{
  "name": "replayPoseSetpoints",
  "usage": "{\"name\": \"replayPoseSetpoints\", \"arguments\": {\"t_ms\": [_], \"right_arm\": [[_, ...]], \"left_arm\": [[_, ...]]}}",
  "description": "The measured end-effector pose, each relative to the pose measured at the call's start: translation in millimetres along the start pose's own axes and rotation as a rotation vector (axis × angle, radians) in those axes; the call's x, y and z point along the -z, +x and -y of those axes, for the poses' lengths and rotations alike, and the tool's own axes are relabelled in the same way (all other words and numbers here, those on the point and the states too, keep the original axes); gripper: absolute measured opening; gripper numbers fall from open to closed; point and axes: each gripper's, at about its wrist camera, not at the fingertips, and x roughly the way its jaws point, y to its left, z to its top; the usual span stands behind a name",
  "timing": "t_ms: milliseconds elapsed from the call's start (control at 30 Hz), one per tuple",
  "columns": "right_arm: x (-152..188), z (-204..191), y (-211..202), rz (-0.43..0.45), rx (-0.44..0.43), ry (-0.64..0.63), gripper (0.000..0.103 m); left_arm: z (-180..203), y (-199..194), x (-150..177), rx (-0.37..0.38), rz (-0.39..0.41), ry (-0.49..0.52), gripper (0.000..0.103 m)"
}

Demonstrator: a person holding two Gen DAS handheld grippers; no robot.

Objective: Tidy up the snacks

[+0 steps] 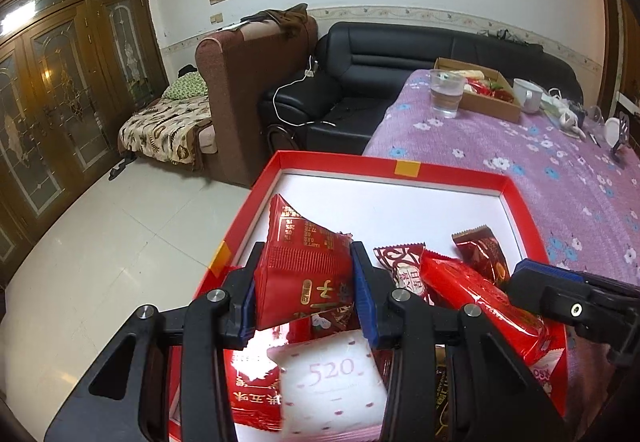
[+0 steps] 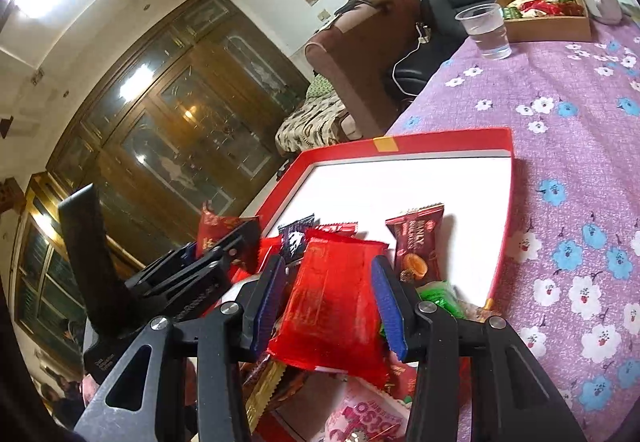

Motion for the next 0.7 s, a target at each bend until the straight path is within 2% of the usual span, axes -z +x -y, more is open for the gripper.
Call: {"name": "replayPoseSetpoints", "arguments": {"t_ms": [167, 200, 333, 400, 567, 700], "right_arm": [[2, -4, -3, 0.005, -0.004, -0.010, 0.047], [2, -4, -5, 0.011, -0.005, -0.009, 0.048], [1, -4, -9, 0.032, 0.003, -0.007, 0.048], [0, -4, -13, 0.051, 0.020, -0.011, 0.048], [-1, -8, -21, 0.092, 0.068, -0.031, 0.049], [3, -15, -31, 0.128, 0.133, -0.056, 0.055]], "left_arm": [[3, 1, 0, -0.016, -0.004, 0.013, 0.040], [3, 0, 0, -0.020, -0.004, 0.017, 0.044], [4, -5, -1, -0.052, 0.017, 0.023, 0.073], [4, -12, -2, -0.068, 0.041, 0.031, 0.078], [7, -26, -4, -0.070, 0.067, 0.046, 0.079], [11, -46, 0, -0.060, 0.085, 0.060, 0.081]]}}
